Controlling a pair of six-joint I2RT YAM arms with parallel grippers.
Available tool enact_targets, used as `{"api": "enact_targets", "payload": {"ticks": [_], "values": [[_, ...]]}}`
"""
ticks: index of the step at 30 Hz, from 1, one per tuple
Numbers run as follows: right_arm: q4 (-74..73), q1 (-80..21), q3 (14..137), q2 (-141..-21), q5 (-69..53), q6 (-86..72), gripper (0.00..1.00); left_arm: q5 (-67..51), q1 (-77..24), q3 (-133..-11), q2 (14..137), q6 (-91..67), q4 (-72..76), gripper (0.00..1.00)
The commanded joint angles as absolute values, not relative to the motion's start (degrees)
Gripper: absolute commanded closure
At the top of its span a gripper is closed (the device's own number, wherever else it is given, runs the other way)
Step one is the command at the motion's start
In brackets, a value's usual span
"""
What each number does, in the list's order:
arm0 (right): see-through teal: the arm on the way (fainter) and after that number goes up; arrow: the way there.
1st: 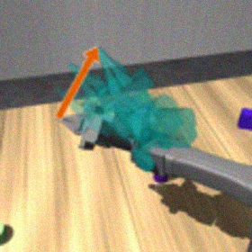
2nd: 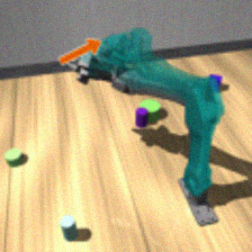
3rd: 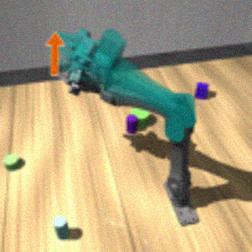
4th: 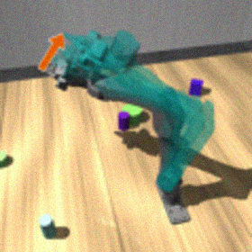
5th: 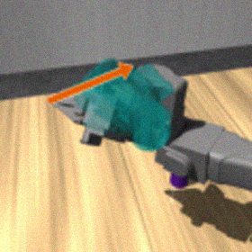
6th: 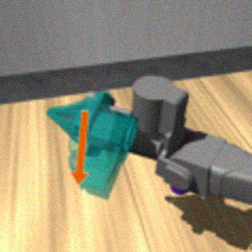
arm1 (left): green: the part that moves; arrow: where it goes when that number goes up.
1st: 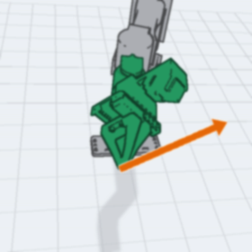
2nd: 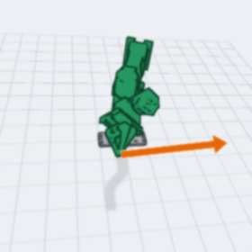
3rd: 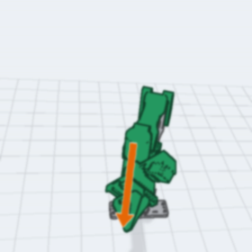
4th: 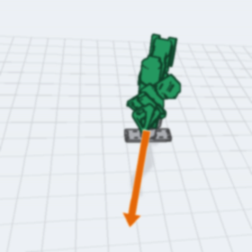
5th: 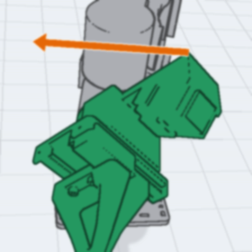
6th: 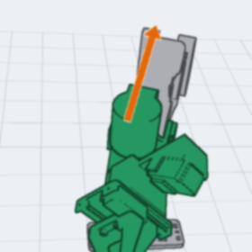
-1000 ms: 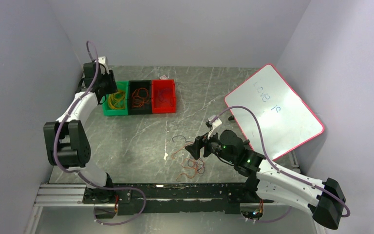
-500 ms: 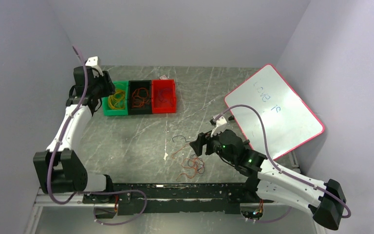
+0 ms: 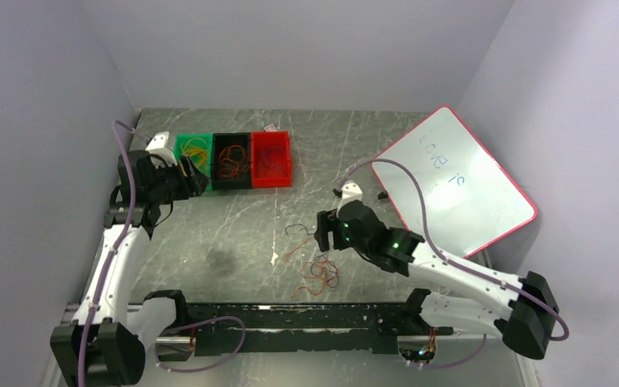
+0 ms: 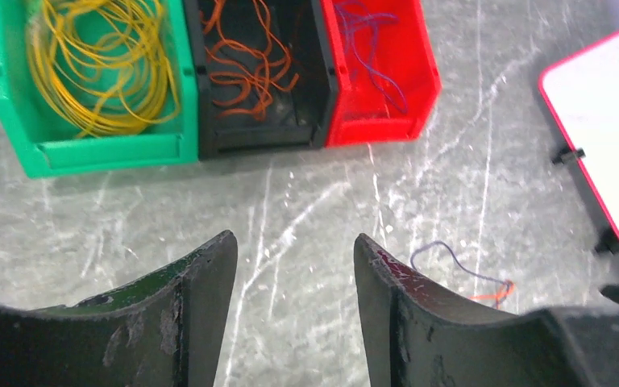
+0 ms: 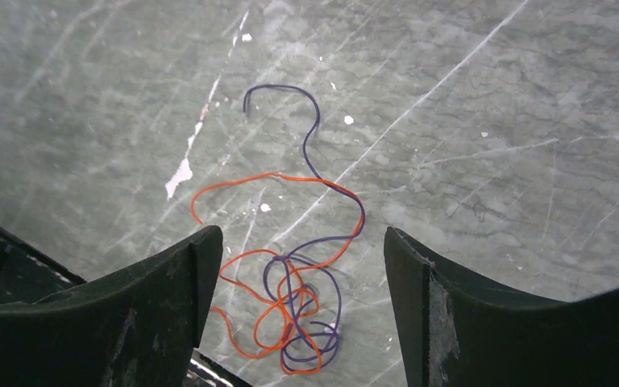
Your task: Untangle the cables
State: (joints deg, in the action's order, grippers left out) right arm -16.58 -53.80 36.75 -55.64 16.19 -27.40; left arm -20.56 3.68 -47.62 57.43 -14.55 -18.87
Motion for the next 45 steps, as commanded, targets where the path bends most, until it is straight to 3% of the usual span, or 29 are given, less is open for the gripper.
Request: {"api": "enact_targets", "payload": {"ticks": [1,8,15,24,34,45], "values": [[-23.3,-53.7,42.0,-62.8,12.6,-21.0,0.23,-26.8,3.8,-45.2,52.1,-15.2,-21.8,0.40],[-20.6,-53.9,46.6,-71.0,8.0,-25.6,0.27,-27.1,3.8,-44.1,47.6,-14.7,-23.8,0.41],[-10.7,-62.1,42.7,-70.8,28.7,-43.4,0.30,-21.8,3.8,-44.0,45.3,-12.3,-24.9,0.40],[-6.1,-66.7,39.5,-79.1,36.6,-60.1,0.37,-24.7,3.8,-42.4,43.4,-11.9,-22.3,0.39],[-1.4,-66.7,39.4,-86.5,38.4,-63.0,0.42,-24.5,3.8,-42.0,42.7,-12.2,-22.0,0.38],[4.0,-66.8,40.2,-93.3,44.5,-60.2,0.57,-26.3,3.6,-41.6,40.8,-12.1,-21.2,0.38]]}}
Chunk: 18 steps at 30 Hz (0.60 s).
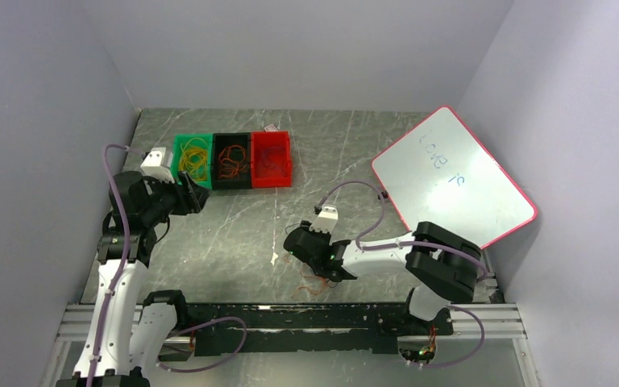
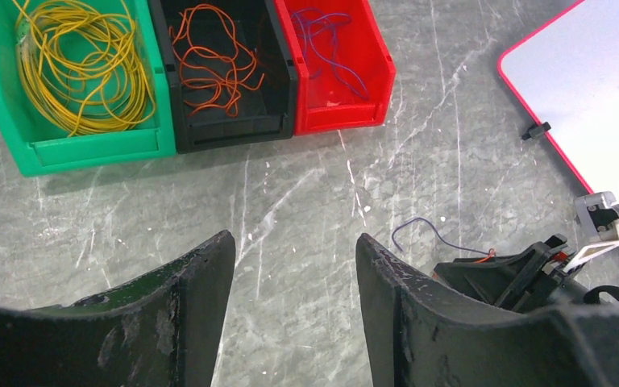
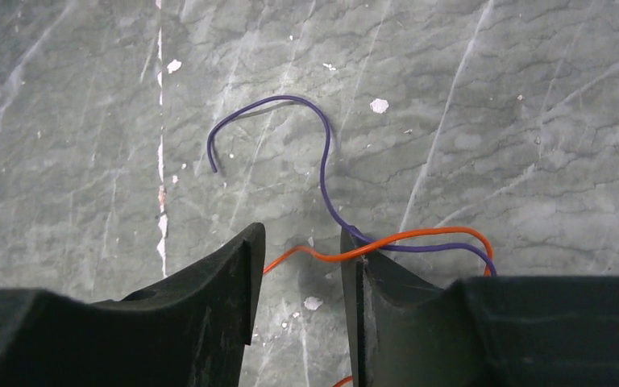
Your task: Untangle the cables
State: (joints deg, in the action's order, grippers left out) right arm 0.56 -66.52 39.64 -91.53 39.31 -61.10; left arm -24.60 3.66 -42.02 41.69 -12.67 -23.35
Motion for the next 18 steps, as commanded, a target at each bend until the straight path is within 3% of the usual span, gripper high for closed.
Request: {"api": "enact_targets", "payload": {"ticks": [1,7,11,18], "values": [[4.5,-66.7,40.4,-93.9,44.7,-59.6,0.59,-26.3,3.6,-41.6,41.0,-12.1,-21.2,0.38],[4.1,-66.8,42.0,-96.5,45.8,-59.0,0.73,-26.3,3.6,-41.6,41.5,-12.2,-21.1,0.38],[9.3,-66.8,41.0,-94.9,44.1,-52.3,0.90,-25.9,3.6,-41.6,41.6,-12.4,-21.0,0.38],[13.4,-66.7,38.0,-80.3,33.9,-38.2,1.00,-26.3,3.6,-41.5,41.9,-12.5,-20.7,0.38]]}}
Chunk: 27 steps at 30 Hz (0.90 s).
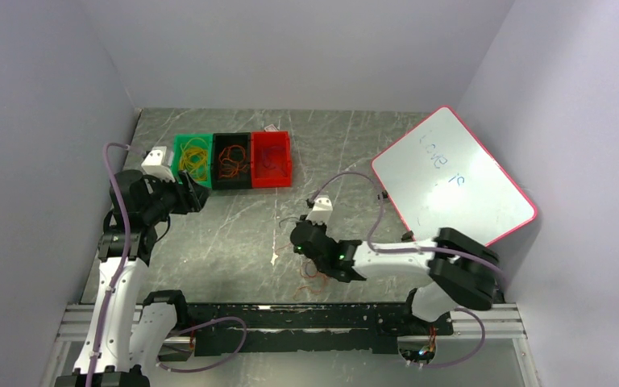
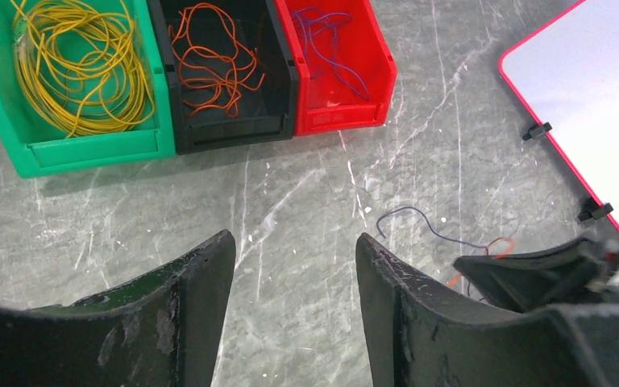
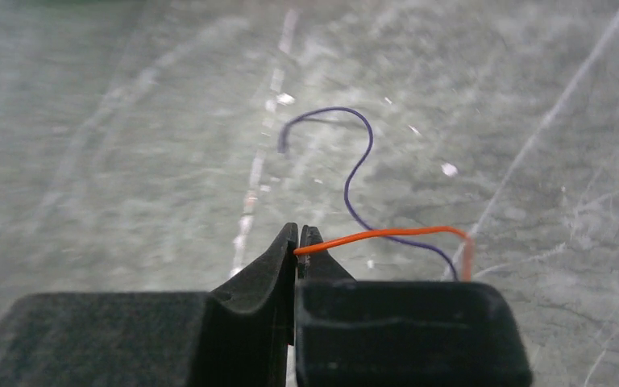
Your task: Untangle the cables
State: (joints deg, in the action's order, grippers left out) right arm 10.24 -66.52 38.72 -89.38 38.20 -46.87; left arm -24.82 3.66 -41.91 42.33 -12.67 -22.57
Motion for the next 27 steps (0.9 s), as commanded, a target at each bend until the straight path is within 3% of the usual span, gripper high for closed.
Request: {"api": "enact_targets", "payload": {"ticks": [1,6,15,19,27], "values": [[11.8,-66.6,38.1,-78.0,33.0,-37.2,1.00,-26.3,3.6,-41.5,41.8,-12.5,-20.7,0.38],[2.4,-64.4,41.2,-69.5,23.7,-32.0,1.00,-29.4,3.6,-41.3,42.0,-12.5,-19.2,0.38],[-9.1,-52.4,51.4,-62.7,-5.0,-25.8,1.00,-42.3,3.3,-39.3,40.9,-14.9,-12.3,0.37],[-12.6,-51.9,57.0,-62.8,-2.4,-25.5,1.00,-41.6,-0.8,-36.2,39.6,-19.7,-6.3,0.37],[-5.0,-51.9,57.1,-60.4,10.2,-32.0,1.00,-24.7,-24.3,-28.4,42.3,-28.9,12.9,0.39]]}}
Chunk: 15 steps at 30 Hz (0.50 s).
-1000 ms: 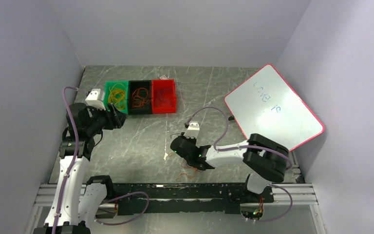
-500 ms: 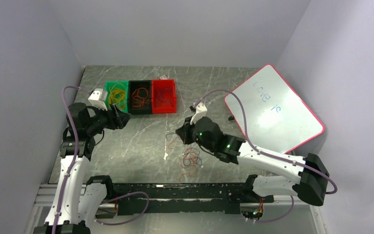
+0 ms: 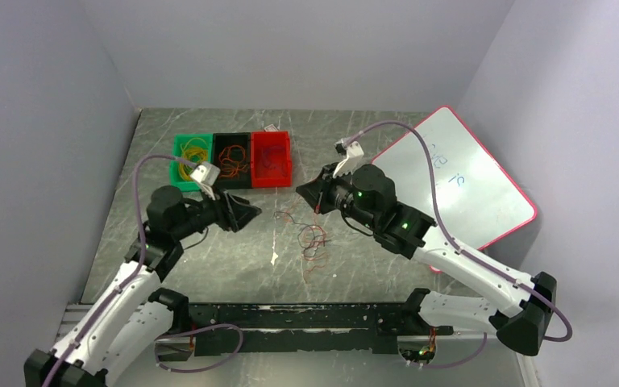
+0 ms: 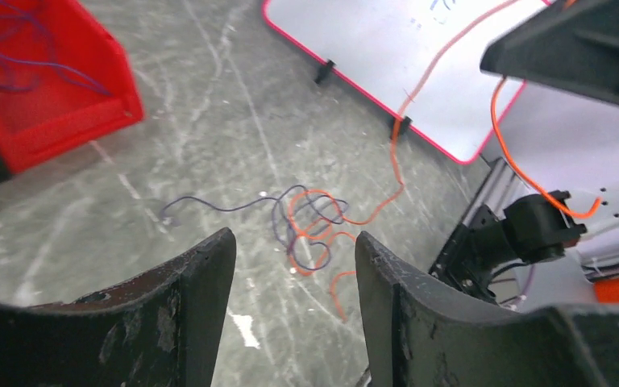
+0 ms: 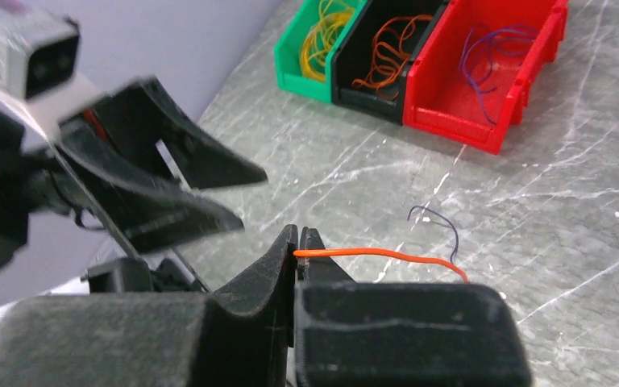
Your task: Untangle the cables
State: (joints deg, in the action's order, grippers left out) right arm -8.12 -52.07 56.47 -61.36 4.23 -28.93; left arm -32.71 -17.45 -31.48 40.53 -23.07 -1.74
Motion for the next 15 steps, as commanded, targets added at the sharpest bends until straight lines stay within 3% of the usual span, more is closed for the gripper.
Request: {"api": "enact_targets", "payload": {"ticks": [1,9,15], "values": [[-4.1,-51.9,57.1,-60.4,11.1,-33.0,1.00,-23.1,-26.6,-27.4,43.1,-29.4,15.9,0.39],[2.8,-52.0,53.3,-56.7,17.5,-42.6,1.00,-14.9,-41.3,-21.2,57.8,-36.0,45.8,0.36],[2.6,-52.1,54.8,-56.8,17.8,-42.7,1.00,-11.9,-47.9,-26.1,69.8,-35.2,54.4,0.32]]}}
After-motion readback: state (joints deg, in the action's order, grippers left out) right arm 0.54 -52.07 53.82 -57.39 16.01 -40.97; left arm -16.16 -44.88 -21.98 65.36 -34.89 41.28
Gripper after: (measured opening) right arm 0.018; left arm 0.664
